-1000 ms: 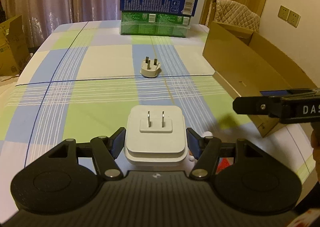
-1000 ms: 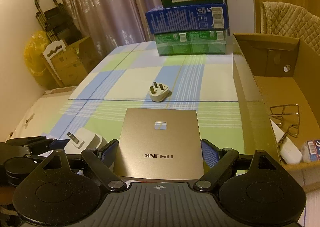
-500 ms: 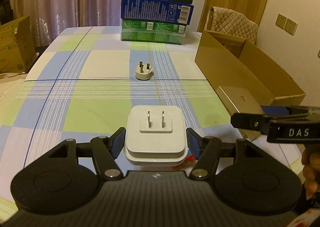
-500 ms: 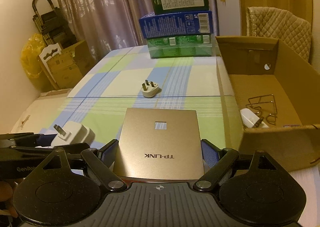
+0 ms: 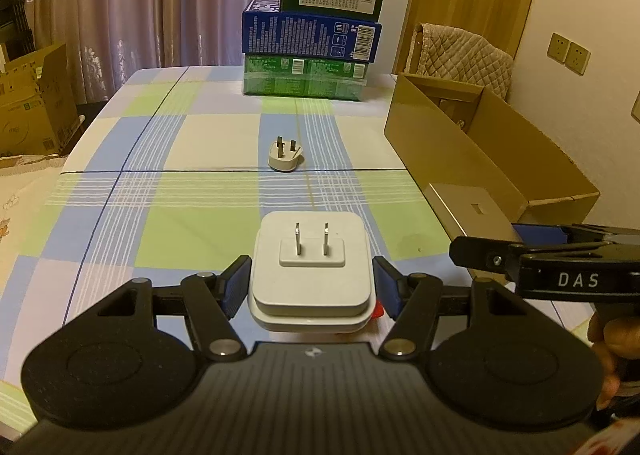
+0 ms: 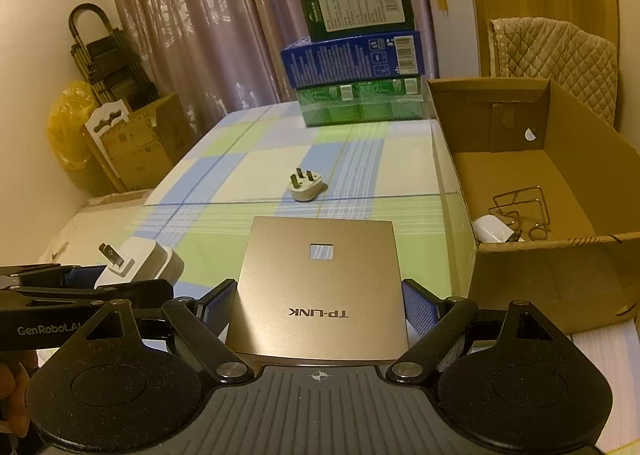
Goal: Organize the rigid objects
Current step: 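Carry the white plug and TP-Link box toward the cardboard box with both tools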
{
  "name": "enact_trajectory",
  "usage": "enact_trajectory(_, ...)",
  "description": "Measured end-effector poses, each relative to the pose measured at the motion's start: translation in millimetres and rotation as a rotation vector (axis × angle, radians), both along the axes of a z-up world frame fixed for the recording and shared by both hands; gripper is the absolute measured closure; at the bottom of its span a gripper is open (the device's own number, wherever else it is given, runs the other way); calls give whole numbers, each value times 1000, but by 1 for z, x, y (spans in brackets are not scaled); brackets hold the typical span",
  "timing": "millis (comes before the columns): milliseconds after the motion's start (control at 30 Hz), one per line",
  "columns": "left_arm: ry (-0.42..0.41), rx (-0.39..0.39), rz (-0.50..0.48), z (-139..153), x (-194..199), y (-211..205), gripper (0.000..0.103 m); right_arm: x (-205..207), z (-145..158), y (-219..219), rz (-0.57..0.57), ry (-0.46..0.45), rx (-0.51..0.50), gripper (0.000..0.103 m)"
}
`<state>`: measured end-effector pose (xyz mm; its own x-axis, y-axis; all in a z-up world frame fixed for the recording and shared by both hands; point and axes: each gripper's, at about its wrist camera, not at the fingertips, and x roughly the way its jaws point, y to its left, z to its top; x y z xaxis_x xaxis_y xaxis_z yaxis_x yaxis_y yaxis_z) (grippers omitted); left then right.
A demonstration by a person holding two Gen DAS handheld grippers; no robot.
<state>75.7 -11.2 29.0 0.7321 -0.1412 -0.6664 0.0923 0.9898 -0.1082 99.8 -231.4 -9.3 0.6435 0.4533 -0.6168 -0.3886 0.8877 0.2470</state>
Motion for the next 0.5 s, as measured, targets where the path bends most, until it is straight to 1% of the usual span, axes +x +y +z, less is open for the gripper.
enact_trajectory(500, -3, 1, -14, 3, 3, -9, 43, -2, 4, -7, -10, -14, 23, 20)
